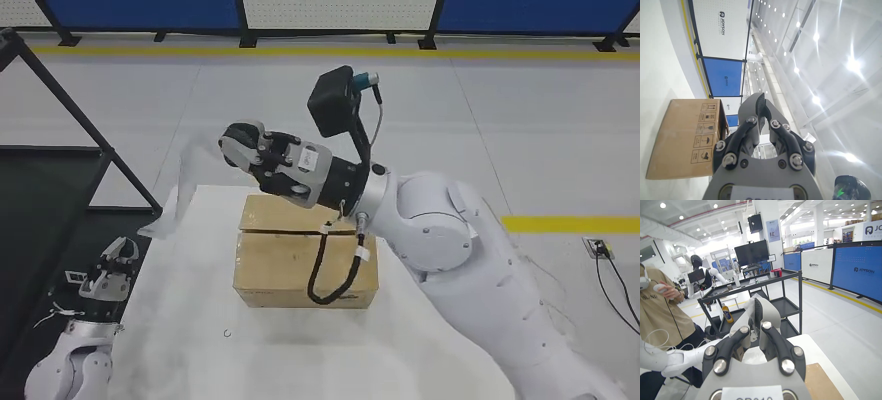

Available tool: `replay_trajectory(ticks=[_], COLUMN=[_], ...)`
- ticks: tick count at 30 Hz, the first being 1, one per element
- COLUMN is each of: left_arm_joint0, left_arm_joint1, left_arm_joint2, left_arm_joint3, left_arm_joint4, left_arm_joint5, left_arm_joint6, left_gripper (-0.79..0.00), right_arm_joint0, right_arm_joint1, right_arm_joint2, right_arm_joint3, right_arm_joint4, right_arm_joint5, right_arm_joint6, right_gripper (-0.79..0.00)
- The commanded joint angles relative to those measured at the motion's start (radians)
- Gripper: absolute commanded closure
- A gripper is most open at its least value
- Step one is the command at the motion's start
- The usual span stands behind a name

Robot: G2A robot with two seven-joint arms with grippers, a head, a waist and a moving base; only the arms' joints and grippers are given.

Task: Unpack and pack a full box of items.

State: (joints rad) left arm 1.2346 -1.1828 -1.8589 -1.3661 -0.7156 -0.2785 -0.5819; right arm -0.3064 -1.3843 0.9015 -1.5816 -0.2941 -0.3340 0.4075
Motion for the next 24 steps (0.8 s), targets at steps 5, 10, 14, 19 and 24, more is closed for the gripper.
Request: replay_trajectory(ticks=[5, 10, 14, 19, 24], left_arm_joint0=[-0.017, -0.029, -0.036, -0.038, -0.038], left_arm_joint1=[0.001, -0.002, -0.006, -0.007, -0.007], left_arm_joint2=[0.006, 0.021, 0.034, 0.039, 0.039], left_arm_joint3=[0.044, 0.054, 0.059, 0.064, 0.064], left_arm_joint4=[-0.017, -0.03, -0.017, -0.007, -0.007], left_arm_joint5=[0.0, 0.017, -0.001, -0.017, -0.017], left_arm_joint6=[0.0, 0.044, 0.091, 0.107, 0.107], left_gripper=[0.0, -0.785, -0.785, -0.785, -0.785], right_arm_joint0=[0.055, 0.09, 0.094, 0.102, 0.121], right_arm_joint1=[-0.028, -0.042, -0.048, -0.056, -0.057], right_arm_joint2=[-0.034, -0.047, -0.037, -0.032, -0.033], right_arm_joint3=[0.064, 0.075, 0.083, 0.09, 0.087], right_arm_joint4=[0.067, 0.057, 0.052, 0.079, 0.068], right_arm_joint5=[0.12, 0.181, 0.239, 0.359, 0.402], right_arm_joint6=[-0.016, 0.004, 0.003, 0.065, 0.114], right_gripper=[0.0, 0.0, 0.0, 0.0, 0.0])
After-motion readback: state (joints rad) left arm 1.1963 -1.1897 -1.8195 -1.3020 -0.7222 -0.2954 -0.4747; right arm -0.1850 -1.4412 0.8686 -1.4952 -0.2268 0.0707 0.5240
